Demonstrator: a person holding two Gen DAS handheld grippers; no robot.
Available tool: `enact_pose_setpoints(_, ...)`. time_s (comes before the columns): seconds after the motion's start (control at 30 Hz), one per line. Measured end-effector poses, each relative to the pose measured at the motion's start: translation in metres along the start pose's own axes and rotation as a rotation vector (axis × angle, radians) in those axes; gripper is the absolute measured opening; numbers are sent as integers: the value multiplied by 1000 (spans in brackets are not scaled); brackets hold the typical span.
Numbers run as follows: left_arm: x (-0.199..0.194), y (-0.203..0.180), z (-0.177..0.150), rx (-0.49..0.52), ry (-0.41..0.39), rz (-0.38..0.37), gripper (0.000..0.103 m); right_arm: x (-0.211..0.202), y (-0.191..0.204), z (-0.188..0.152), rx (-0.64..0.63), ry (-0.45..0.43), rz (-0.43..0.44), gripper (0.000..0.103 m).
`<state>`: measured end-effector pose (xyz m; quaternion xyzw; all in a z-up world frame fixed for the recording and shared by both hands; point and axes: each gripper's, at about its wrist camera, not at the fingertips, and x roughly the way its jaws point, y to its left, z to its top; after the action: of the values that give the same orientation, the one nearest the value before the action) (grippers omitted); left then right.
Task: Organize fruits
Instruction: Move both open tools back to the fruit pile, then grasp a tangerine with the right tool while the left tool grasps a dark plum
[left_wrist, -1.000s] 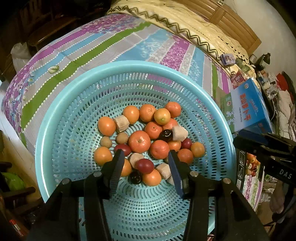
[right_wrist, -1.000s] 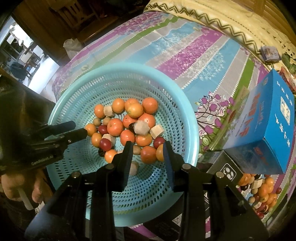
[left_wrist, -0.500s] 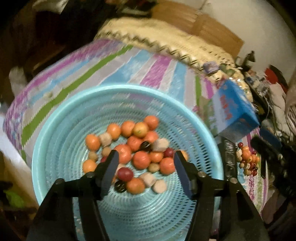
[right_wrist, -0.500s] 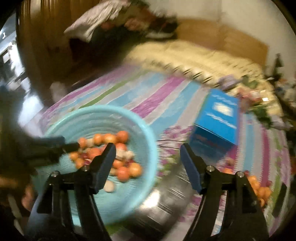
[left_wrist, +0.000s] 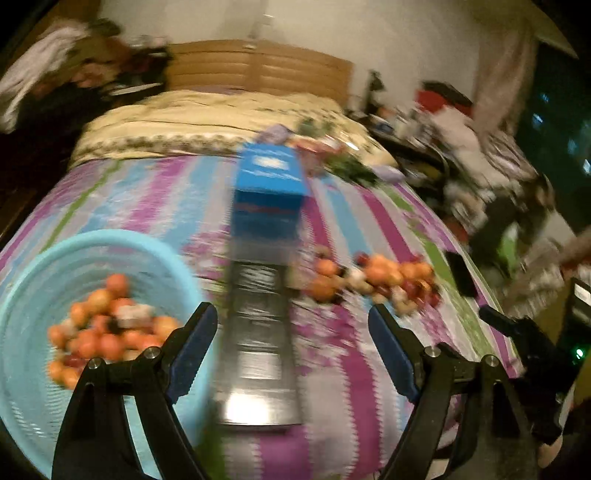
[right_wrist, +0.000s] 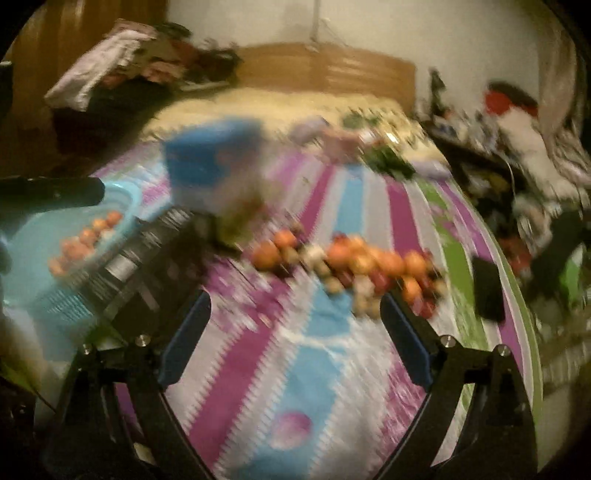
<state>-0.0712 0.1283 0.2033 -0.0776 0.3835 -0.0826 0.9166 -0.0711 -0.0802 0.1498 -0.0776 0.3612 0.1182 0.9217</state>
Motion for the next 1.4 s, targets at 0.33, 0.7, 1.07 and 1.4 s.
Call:
enact_pose_setpoints(0.33,109,-53,-23,-107,194,-104,68,11,-75,-43,188,89,2,93)
enact_pose_setpoints(0.7,75,-50,-34,-174,-7,126,47,100,-48,6,42,125,384,51)
enact_pose_setpoints(1.07,58,-6,-21,-250,-36,149,57,193,23,45,-205,190,324,51)
enact_pose_setpoints(1.4,67,-11,-20,-234,-17,125,57,208,38,43,-312,182,276,42)
